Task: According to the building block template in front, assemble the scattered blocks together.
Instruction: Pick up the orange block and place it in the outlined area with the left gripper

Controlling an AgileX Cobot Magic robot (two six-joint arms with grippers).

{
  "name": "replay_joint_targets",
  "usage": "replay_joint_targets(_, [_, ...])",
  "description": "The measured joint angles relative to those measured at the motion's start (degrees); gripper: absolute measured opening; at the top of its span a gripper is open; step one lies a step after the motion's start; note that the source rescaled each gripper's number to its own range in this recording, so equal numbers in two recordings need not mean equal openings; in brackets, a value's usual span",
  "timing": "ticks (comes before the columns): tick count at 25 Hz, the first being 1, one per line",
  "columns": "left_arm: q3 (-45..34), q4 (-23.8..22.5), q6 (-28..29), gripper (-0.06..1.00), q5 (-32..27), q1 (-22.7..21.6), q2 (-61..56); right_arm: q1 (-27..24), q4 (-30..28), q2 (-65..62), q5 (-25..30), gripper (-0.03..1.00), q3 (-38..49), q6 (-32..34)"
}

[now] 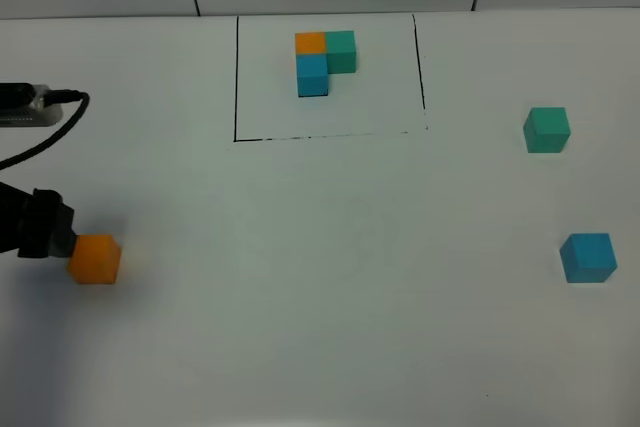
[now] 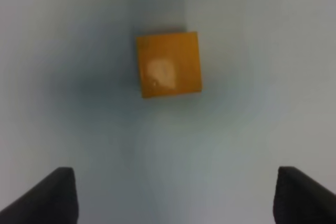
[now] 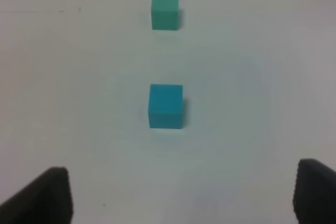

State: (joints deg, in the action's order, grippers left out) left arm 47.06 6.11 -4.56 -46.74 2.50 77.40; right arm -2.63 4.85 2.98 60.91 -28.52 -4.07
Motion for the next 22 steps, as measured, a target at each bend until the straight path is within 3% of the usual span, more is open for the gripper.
replay_joint_targets(9, [1.90,-3.01,3.28,0.69,0.80,1.48,7.89,0.00,0.31,0.00,0.00,0.73,0.00,-0.05])
replay_joint_targets(14, [1.90,-4.01,3.88,0.69,3.58,4.83,9.50,0.00,0.36,0.00,0.00,0.73,0.00,-0.05])
replay_joint_targets(22, [1.90,-4.20,5.43,0.69,7.39,5.04,10.83,0.00,0.36,0.00,0.00,0.73,0.00,0.06])
